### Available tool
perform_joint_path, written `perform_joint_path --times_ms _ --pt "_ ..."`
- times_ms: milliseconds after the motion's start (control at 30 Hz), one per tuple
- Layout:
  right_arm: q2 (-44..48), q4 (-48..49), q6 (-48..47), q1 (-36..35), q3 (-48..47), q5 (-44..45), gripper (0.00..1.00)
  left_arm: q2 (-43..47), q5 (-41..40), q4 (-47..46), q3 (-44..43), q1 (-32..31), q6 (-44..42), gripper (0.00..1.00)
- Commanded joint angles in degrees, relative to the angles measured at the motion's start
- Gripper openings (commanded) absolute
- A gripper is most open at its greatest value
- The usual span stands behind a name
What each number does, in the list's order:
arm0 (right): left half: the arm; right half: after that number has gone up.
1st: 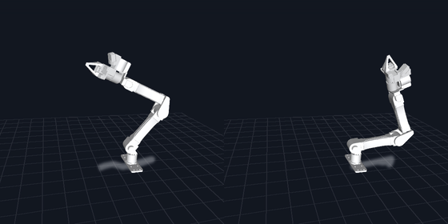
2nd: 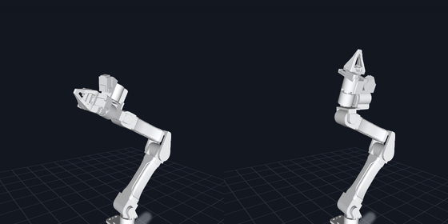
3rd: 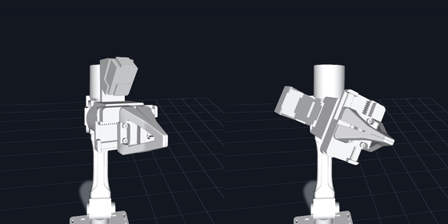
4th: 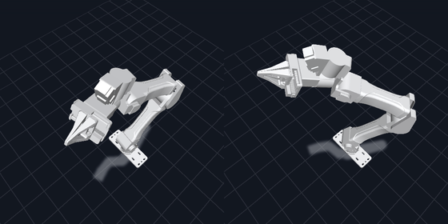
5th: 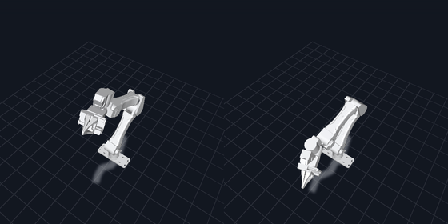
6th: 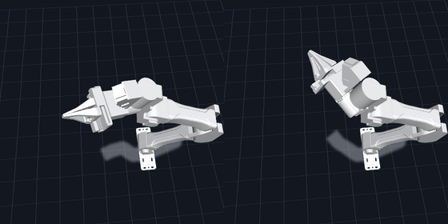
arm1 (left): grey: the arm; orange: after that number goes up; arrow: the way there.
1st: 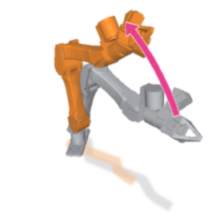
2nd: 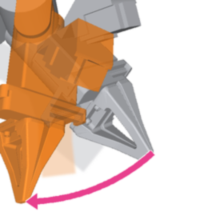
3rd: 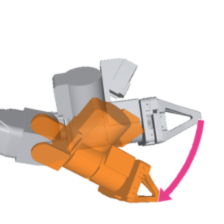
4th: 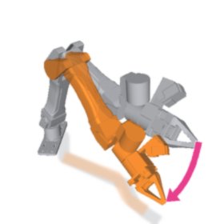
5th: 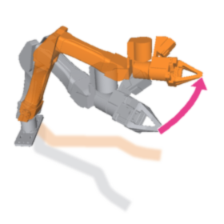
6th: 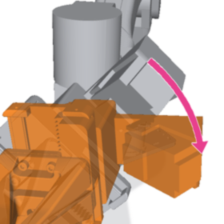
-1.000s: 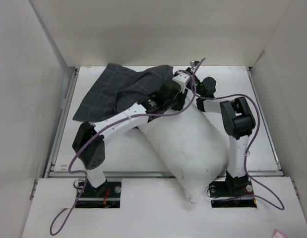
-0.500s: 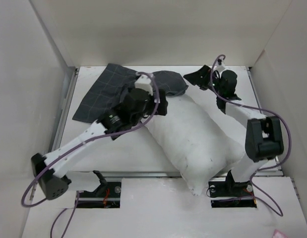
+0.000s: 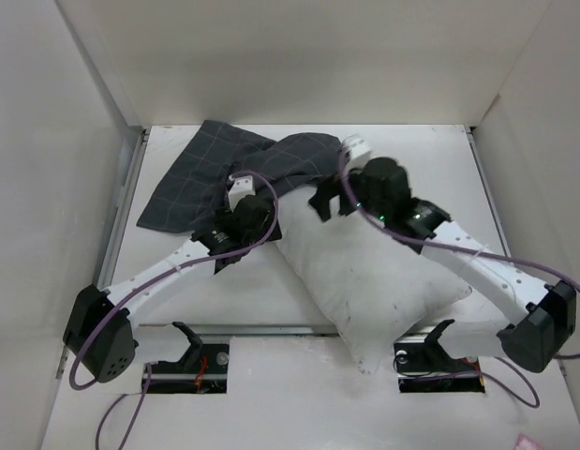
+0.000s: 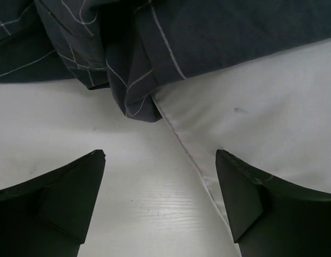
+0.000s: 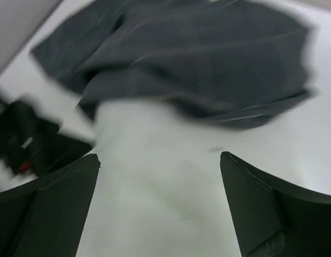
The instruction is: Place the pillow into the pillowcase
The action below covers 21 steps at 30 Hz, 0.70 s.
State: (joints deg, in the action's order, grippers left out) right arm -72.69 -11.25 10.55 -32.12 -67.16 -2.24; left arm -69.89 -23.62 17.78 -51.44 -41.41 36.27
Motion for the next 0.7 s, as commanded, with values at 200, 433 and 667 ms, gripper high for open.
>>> perform_joint_path --times_ms 200,433,667 --pt "-7.20 -10.99 -8.34 -19.98 -3.15 10.94 1.00 -2.53 -0.38 -8.55 2.84 5.99 -1.03 0.73" --pt "-16.87 -6.96 -9.67 -23.43 -3.60 20.31 1.00 -6.48 3.49 -21.38 5.56 9.50 -5.06 0.60" --pt "-24.25 2.89 -7.48 -23.43 -3.06 35.78 0.38 -8.61 4.02 -21.04 2.13 9.50 -7.09 0.00"
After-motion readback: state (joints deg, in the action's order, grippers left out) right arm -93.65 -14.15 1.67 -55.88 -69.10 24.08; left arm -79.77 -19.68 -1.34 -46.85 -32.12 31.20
